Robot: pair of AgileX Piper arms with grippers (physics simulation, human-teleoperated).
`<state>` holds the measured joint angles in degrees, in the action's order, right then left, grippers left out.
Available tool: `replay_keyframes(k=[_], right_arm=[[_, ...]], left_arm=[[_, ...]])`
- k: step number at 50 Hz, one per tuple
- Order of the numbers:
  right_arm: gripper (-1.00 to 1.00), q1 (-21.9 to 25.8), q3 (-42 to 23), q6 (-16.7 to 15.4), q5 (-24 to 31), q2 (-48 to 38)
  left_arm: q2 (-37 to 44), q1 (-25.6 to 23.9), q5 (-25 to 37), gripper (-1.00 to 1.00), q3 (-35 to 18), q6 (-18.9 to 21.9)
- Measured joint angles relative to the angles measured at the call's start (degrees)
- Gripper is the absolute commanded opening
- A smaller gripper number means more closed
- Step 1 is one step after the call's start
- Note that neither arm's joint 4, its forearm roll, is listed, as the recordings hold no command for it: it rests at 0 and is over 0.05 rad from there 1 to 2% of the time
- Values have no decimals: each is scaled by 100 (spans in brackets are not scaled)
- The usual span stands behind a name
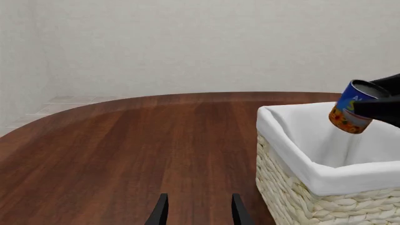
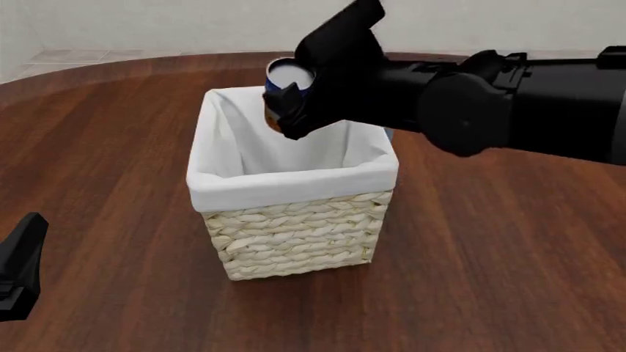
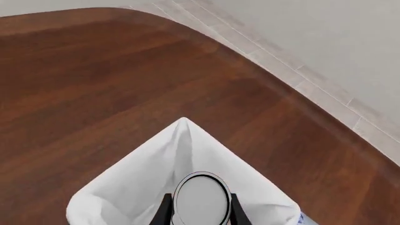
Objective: Pick up the alphabet soup and put it in the basket.
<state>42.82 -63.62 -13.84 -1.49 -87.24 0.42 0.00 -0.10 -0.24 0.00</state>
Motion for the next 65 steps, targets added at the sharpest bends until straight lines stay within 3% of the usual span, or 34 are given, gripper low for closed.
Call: replay_keyframes(k=[30, 60, 61, 65], right_arm=[[-100, 122, -1144, 53, 1123, -1104], [-100, 61, -1158, -163, 1349, -1561], [100, 57, -1165, -165, 1351, -1571], [100, 24, -1184, -147, 1356, -1610]], left_arm=[[0, 0, 0, 100, 0, 0], [0, 0, 0, 100, 0, 0], [0, 0, 0, 100, 0, 0], [0, 0, 0, 100, 0, 0]])
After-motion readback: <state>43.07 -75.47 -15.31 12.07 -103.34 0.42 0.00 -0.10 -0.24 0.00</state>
